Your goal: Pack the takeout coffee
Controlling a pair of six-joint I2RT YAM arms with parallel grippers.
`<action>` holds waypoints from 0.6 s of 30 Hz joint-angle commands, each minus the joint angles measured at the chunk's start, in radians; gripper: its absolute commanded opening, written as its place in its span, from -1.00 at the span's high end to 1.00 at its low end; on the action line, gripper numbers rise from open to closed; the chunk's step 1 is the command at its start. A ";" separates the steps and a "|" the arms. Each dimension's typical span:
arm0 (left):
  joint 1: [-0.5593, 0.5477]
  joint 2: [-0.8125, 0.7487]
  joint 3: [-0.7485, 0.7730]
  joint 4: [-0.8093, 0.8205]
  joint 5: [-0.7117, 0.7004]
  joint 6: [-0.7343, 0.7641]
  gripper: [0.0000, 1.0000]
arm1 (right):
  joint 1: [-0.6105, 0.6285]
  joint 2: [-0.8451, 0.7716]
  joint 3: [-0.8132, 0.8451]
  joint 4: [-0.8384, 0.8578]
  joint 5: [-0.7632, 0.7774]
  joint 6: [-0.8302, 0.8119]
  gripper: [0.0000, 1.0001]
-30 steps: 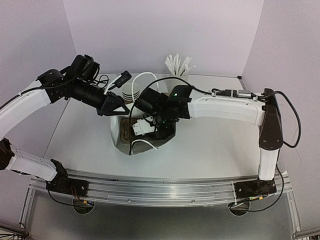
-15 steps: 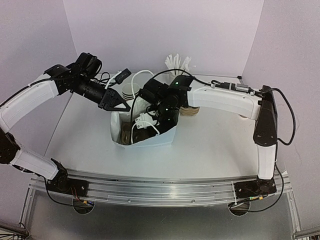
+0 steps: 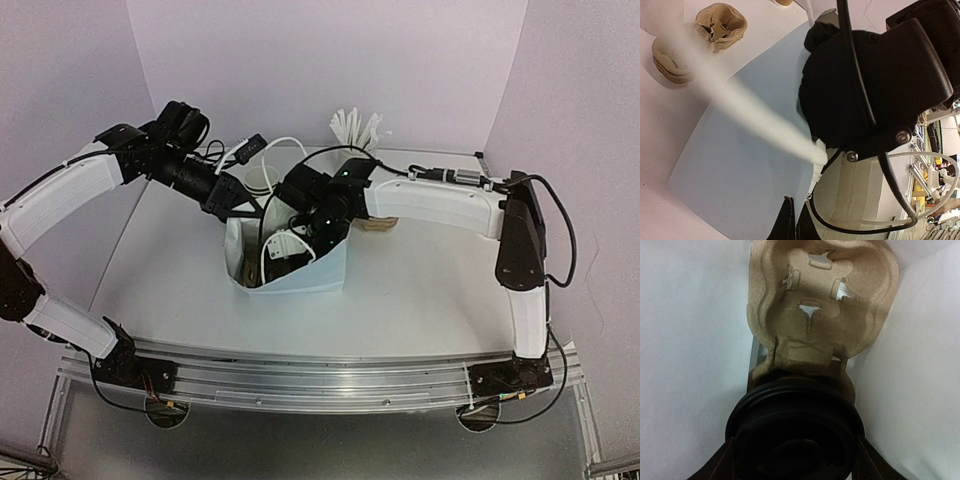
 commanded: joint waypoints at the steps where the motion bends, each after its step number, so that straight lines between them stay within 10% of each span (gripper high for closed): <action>1: 0.003 0.024 0.044 -0.057 -0.053 0.044 1.00 | 0.035 0.119 -0.104 -0.126 -0.113 0.006 0.66; 7: 0.004 0.015 0.029 -0.069 -0.090 0.077 1.00 | 0.034 0.076 -0.129 -0.125 -0.071 0.008 0.57; 15: 0.004 0.009 0.003 -0.078 -0.120 0.142 1.00 | 0.034 0.021 0.028 -0.126 -0.001 0.023 -0.20; 18: 0.004 0.004 -0.005 -0.081 -0.134 0.162 1.00 | 0.038 0.005 0.077 -0.125 0.004 0.037 -0.78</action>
